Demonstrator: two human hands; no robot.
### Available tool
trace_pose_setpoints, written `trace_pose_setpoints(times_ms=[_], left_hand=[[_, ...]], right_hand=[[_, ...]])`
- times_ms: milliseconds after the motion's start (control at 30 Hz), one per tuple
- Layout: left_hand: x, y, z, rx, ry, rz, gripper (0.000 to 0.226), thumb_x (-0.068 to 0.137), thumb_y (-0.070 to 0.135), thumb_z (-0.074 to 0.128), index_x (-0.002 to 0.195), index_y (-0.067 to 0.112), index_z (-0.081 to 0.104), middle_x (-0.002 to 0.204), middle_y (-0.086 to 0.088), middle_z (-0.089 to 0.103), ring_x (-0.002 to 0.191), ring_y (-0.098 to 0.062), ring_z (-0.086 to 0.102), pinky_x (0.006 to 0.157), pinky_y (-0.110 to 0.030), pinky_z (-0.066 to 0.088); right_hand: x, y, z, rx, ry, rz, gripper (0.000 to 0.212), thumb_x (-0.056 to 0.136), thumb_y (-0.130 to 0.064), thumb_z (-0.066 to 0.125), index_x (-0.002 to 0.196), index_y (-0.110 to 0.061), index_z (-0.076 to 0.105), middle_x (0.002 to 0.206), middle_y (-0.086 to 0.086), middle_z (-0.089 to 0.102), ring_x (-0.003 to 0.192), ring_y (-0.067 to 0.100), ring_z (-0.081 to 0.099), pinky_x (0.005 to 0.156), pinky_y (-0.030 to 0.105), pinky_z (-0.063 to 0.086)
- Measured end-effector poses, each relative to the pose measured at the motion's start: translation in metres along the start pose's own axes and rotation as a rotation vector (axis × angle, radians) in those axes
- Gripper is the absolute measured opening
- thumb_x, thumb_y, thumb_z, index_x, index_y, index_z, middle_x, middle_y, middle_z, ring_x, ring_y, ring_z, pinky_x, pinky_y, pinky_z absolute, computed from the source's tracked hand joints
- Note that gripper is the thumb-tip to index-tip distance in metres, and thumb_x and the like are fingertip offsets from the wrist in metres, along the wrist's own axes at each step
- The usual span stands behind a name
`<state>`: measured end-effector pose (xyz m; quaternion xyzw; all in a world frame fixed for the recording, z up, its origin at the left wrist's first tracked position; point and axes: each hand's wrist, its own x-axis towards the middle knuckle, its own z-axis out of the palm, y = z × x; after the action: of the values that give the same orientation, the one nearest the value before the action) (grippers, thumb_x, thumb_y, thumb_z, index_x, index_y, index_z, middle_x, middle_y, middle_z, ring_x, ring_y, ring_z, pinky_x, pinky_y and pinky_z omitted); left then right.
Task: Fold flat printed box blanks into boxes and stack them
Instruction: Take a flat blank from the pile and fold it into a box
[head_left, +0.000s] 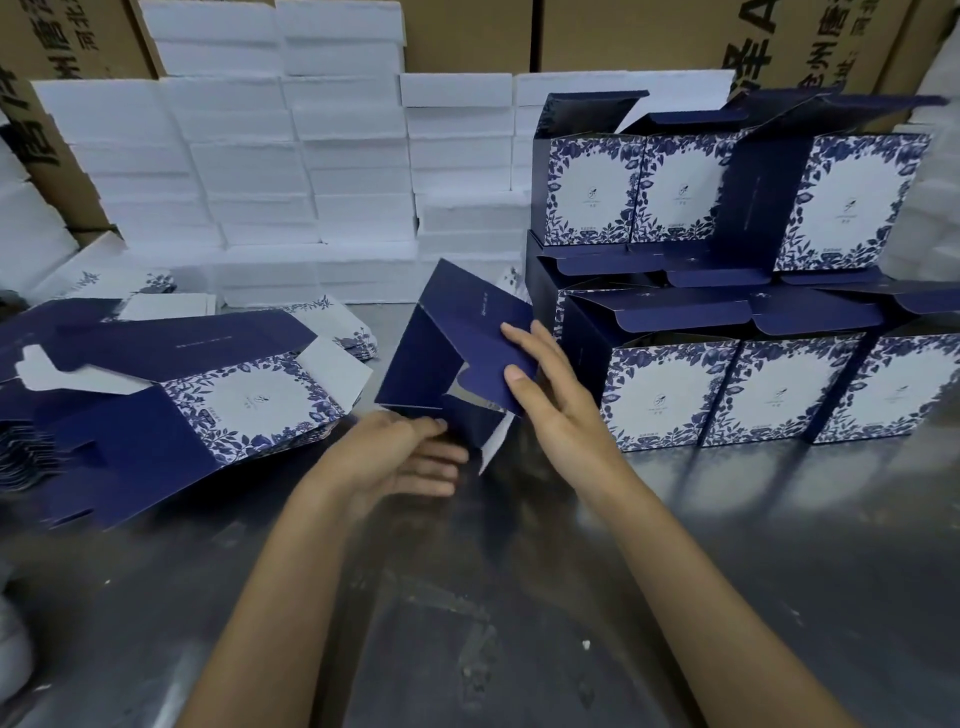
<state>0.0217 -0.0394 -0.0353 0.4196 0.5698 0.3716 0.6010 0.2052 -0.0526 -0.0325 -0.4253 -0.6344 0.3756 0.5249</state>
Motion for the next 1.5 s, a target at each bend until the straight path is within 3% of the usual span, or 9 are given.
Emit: trace_pose_setpoints(times_ms=[100, 200, 333, 467, 600, 800, 967, 1233, 1500], left_hand=[[-0.003, -0.001, 0.001, 0.202, -0.177, -0.141, 0.028, 0.1, 0.027, 0.056, 0.109, 0.002, 0.065, 0.072, -0.014, 0.073, 0.042, -0.012, 0.058, 0.038, -0.021, 0.048], [-0.006, -0.001, 0.002, 0.391, -0.241, -0.187, 0.028, 0.101, 0.026, 0.052, 0.096, 0.003, 0.069, 0.06, -0.008, 0.067, 0.037, -0.01, 0.051, 0.033, -0.017, 0.037], [-0.008, 0.005, -0.013, 0.544, 0.255, -0.059, 0.038, 0.099, 0.024, 0.043, 0.076, 0.003, 0.065, 0.05, -0.006, 0.06, 0.042, -0.021, 0.049, 0.043, -0.02, 0.037], [-0.012, 0.009, -0.016, 0.484, 0.818, 0.536, 0.027, 0.098, 0.028, 0.045, 0.083, 0.01, 0.059, 0.083, 0.002, 0.061, 0.087, -0.028, 0.055, 0.072, -0.036, 0.037], [-0.015, 0.012, 0.0, 0.429, 0.416, 0.847, 0.031, 0.094, 0.024, 0.065, 0.125, 0.027, 0.059, 0.129, 0.025, 0.051, 0.127, 0.001, 0.045, 0.104, -0.02, 0.037], [-0.016, 0.012, -0.002, 0.354, 0.268, 0.8, 0.03, 0.094, 0.019, 0.067, 0.123, 0.028, 0.066, 0.14, 0.016, 0.051, 0.13, 0.009, 0.043, 0.112, -0.041, 0.04], [-0.016, 0.013, -0.001, 0.33, 0.288, 0.828, 0.025, 0.085, 0.017, 0.077, 0.103, 0.035, 0.074, 0.131, 0.012, 0.056, 0.121, 0.009, 0.05, 0.101, -0.029, 0.047], [-0.016, 0.014, 0.004, 0.336, 0.283, 0.812, 0.022, 0.079, 0.022, 0.082, 0.094, 0.037, 0.077, 0.124, 0.012, 0.057, 0.114, 0.018, 0.048, 0.089, 0.006, 0.029], [-0.017, 0.015, 0.001, 0.3, 0.212, 0.793, 0.018, 0.082, 0.02, 0.078, 0.095, 0.033, 0.078, 0.125, 0.015, 0.06, 0.115, 0.017, 0.05, 0.092, 0.002, 0.034]], right_hand=[[0.002, -0.003, -0.005, -0.035, -0.026, -0.028, 0.033, 0.104, -0.02, 0.055, 0.129, -0.041, 0.059, 0.16, -0.019, 0.03, 0.133, -0.027, 0.027, 0.096, -0.003, 0.03], [0.002, -0.003, -0.005, -0.117, -0.077, -0.056, 0.031, 0.103, -0.02, 0.056, 0.127, -0.039, 0.062, 0.159, -0.019, 0.032, 0.143, -0.013, 0.027, 0.12, 0.026, 0.029], [0.001, -0.004, 0.001, -0.143, -0.097, -0.062, 0.03, 0.104, -0.024, 0.054, 0.13, -0.039, 0.06, 0.16, -0.019, 0.028, 0.147, -0.008, 0.022, 0.123, 0.042, 0.028], [0.002, -0.001, -0.001, -0.156, -0.094, -0.064, 0.032, 0.102, -0.026, 0.059, 0.132, -0.038, 0.059, 0.16, -0.021, 0.027, 0.145, -0.012, 0.021, 0.123, 0.037, 0.027], [0.0, -0.002, -0.006, -0.183, -0.177, -0.027, 0.06, 0.086, -0.028, 0.08, 0.136, -0.047, 0.052, 0.161, -0.03, 0.017, 0.143, -0.016, 0.022, 0.118, 0.025, 0.028], [0.001, -0.007, -0.02, -0.089, -0.335, 0.023, 0.082, 0.079, 0.004, 0.06, 0.137, -0.053, 0.049, 0.16, -0.037, 0.01, 0.147, -0.01, 0.021, 0.106, 0.026, 0.048], [0.003, -0.007, -0.02, 0.069, -0.22, 0.052, 0.06, 0.081, 0.003, 0.066, 0.124, -0.04, 0.066, 0.158, -0.027, 0.03, 0.141, 0.001, 0.041, 0.105, 0.036, 0.051], [0.007, -0.009, 0.004, 0.033, 0.091, -0.038, 0.02, 0.084, -0.011, 0.081, 0.096, -0.026, 0.077, 0.14, -0.011, 0.049, 0.128, -0.01, 0.045, 0.104, 0.008, 0.034], [0.008, -0.008, -0.003, 0.051, 0.042, -0.061, 0.018, 0.087, -0.004, 0.076, 0.102, -0.014, 0.078, 0.136, -0.006, 0.056, 0.127, -0.003, 0.05, 0.098, 0.007, 0.04]])
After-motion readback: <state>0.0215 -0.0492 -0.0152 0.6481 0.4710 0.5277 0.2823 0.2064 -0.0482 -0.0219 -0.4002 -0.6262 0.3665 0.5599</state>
